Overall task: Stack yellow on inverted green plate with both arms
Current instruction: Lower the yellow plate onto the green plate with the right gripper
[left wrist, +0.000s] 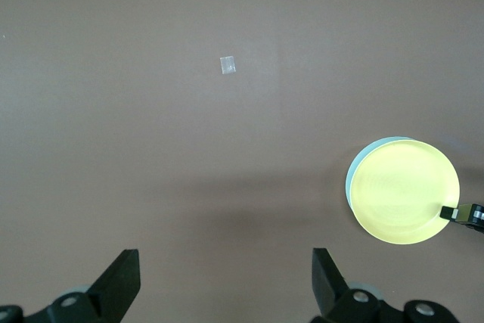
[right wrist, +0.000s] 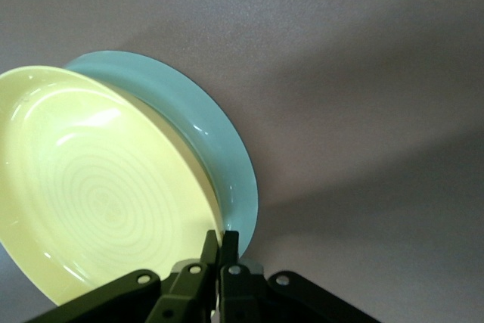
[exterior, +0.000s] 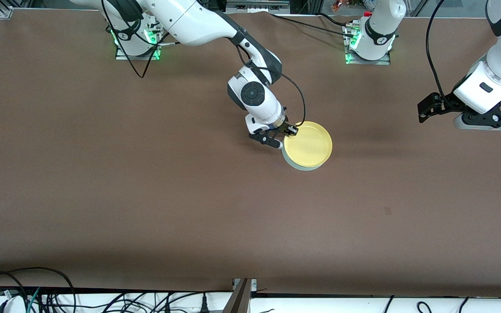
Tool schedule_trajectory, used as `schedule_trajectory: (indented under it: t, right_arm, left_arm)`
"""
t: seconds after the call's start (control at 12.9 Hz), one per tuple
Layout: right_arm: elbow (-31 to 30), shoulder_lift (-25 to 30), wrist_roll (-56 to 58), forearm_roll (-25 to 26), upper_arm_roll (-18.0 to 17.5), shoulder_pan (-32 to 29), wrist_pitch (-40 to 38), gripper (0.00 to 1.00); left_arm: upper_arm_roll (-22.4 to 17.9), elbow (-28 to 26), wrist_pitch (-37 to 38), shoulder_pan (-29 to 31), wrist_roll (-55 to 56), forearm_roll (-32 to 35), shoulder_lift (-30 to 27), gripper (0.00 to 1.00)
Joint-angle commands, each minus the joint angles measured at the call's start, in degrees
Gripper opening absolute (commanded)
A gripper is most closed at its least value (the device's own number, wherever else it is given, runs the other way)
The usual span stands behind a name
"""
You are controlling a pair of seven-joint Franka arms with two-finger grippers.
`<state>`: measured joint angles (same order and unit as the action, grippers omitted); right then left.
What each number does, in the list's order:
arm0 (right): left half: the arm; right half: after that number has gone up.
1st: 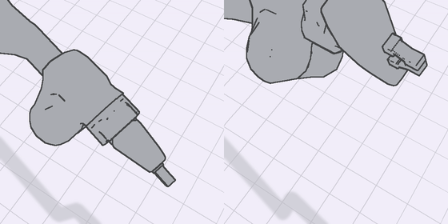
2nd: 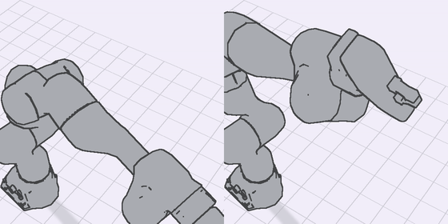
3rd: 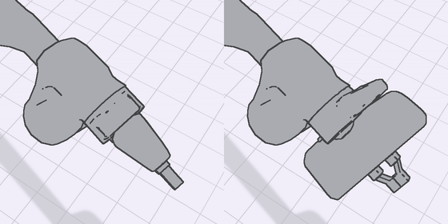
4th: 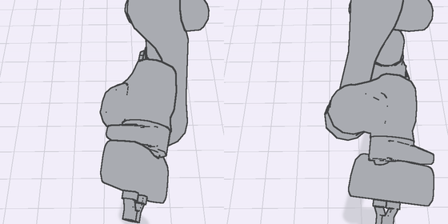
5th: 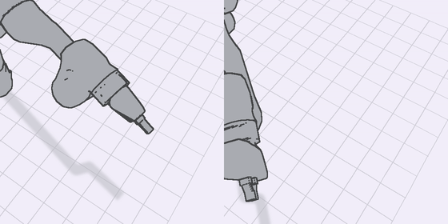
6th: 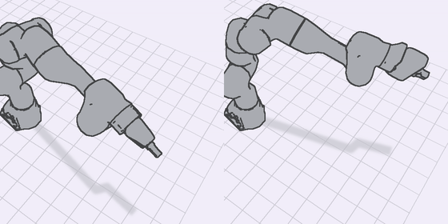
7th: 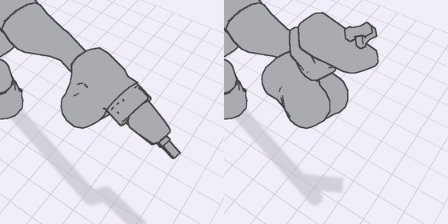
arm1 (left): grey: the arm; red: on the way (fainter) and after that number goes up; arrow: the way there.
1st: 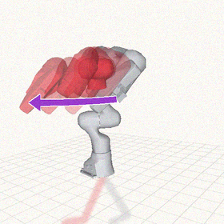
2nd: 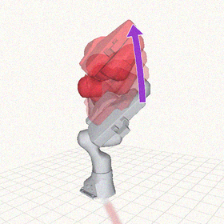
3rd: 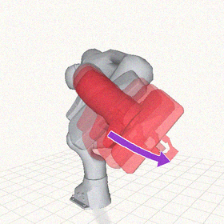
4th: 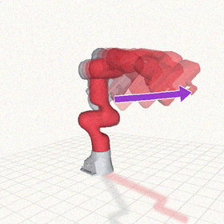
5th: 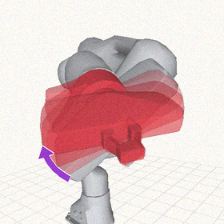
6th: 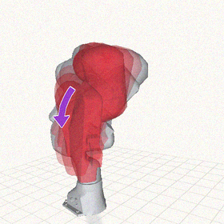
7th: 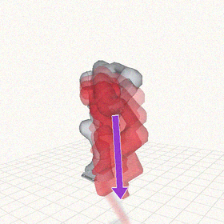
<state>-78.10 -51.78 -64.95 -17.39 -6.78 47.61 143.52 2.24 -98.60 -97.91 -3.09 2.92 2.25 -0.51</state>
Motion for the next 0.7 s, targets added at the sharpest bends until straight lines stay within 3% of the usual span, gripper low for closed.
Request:
schedule_trajectory:
  t: [0.0,0.16,0.23,0.31,0.62]
  right_arm:
    - [-0.6,0.9,-0.4,0.4,0.3,0.3,-0.8,0.0]
    - [-0.6,0.9,-0.4,0.8,0.3,0.1,-0.8,0.0]
    - [-0.5,0.9,-0.4,0.8,0.3,0.1,-0.8,0.25]
    - [-0.5,0.9,-0.4,0.9,0.3,0.1,-0.8,0.99]
    - [0.1,1.8,0.6,1.5,1.3,-0.8,-0.9,1.0]
  left_arm:
    - [0.0,1.7,1.4,0.1,-0.7,0.7,0.6,1.0]
    - [0.1,1.7,1.4,0.1,-0.6,0.7,0.6,1.0]
    - [0.1,1.7,1.4,0.1,-0.6,0.7,0.6,1.0]
    - [0.0,1.7,1.5,0.1,-0.6,0.7,0.6,1.0]
    - [0.0,1.7,1.5,0.2,-0.6,0.7,0.6,1.0]
